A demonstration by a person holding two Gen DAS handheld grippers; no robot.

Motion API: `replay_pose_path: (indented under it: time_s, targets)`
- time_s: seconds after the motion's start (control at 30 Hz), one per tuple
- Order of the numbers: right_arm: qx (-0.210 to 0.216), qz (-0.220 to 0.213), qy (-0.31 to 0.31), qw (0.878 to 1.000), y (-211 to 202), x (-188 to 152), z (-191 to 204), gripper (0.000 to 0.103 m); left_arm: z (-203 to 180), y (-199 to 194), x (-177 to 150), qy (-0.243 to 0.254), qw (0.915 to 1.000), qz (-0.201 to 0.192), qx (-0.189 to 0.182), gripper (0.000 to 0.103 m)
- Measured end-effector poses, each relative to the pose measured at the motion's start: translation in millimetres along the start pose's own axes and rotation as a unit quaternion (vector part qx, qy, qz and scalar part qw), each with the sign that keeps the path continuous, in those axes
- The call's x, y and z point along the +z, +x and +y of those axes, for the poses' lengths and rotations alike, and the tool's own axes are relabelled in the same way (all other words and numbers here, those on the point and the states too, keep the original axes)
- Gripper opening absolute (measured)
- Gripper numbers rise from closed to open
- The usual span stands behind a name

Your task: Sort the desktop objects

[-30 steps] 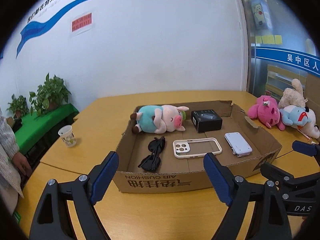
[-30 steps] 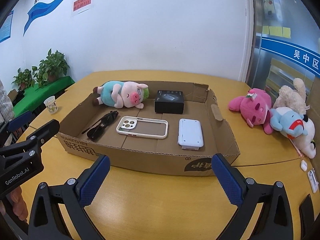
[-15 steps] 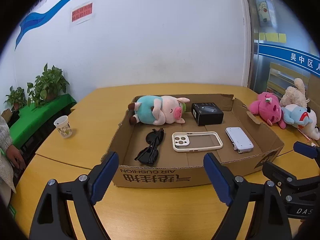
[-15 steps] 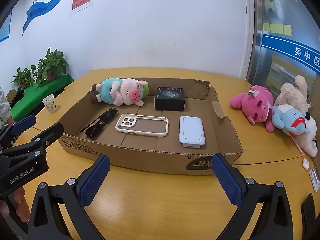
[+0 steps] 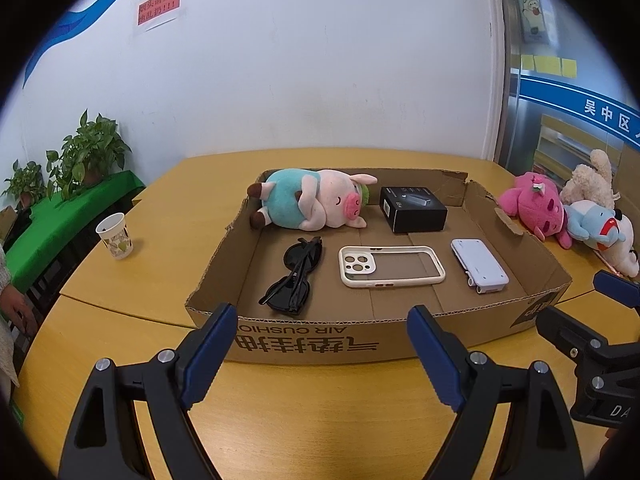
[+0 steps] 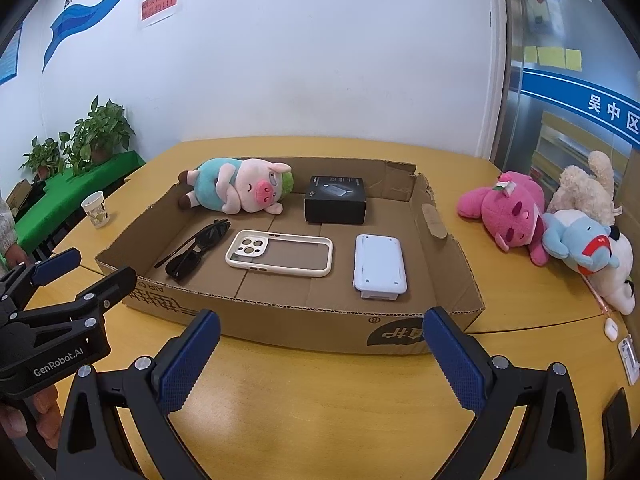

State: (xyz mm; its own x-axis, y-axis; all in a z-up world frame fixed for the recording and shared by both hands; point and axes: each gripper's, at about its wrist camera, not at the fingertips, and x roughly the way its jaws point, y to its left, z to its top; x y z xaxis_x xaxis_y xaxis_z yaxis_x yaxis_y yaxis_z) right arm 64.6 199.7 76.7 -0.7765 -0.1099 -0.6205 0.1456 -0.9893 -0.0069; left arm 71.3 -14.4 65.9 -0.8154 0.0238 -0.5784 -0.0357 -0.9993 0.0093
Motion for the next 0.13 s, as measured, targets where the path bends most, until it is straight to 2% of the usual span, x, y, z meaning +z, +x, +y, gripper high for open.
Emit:
replay_pose_path:
  time_s: [0.13]
  targets:
    - [-0.001,-0.001,-0.001,1.000,0.1,0.6,0.2,0.103,-0.5,-2.9,-0.4,0.007,0.9999,-0.010,0.011,0.087]
